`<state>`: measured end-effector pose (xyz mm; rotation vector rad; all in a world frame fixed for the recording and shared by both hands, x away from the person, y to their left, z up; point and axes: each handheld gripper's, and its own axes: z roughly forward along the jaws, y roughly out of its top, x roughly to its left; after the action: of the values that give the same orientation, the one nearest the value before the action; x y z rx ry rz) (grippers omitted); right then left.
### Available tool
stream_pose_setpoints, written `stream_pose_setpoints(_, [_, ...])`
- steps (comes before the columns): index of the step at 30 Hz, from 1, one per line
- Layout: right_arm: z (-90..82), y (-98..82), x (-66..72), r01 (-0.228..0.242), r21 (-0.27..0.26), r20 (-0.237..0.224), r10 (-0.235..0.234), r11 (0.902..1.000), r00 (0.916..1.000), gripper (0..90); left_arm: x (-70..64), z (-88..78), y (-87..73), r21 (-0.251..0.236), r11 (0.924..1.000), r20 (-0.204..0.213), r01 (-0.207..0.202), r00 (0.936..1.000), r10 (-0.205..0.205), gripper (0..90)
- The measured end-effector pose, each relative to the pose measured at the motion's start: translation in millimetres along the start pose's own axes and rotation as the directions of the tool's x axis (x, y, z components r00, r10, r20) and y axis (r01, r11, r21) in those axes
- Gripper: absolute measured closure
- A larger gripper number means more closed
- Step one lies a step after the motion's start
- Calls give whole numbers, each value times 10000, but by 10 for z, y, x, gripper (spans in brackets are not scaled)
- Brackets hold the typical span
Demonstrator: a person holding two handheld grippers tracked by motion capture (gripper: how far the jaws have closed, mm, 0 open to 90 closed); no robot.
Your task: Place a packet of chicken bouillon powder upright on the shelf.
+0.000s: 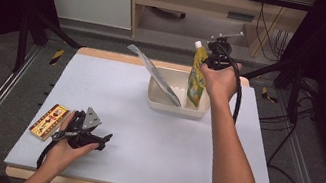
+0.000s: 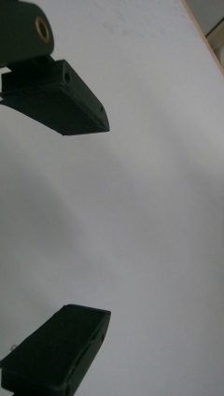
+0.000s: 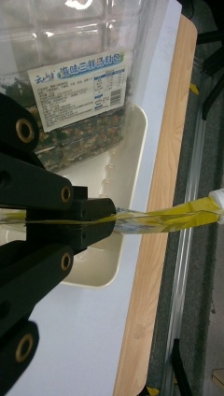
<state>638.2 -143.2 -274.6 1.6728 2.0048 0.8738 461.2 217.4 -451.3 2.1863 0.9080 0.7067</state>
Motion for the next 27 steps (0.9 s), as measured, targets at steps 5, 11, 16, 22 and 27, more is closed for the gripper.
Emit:
stream_pose_setpoints(5, [32,-68,-32,-9,-237,-137,6,9997,9999,900,-2,1,-1,-26,10000,-23,-2,10000,2,88])
stream_pose_setpoints(11, [68,-116,-52,55,-295,-117,-59,9995,9999,900,-6,1,-1,-6,10000,2,-24,10000,24,87])
stream_pose_setpoints(16, [139,-183,-80,-49,-215,-150,46,9998,9999,900,-15,8,0,12,10000,13,-65,10000,65,87])
stream_pose_setpoints(22, [171,-242,-126,-152,-358,-260,143,9992,9996,900,-18,8,-2,20,10000,30,-25,10000,24,87])
stream_pose_setpoints(27, [167,-282,-152,-159,-447,-363,142,9989,9992,900,-28,17,-4,70,10000,66,-51,10000,51,87])
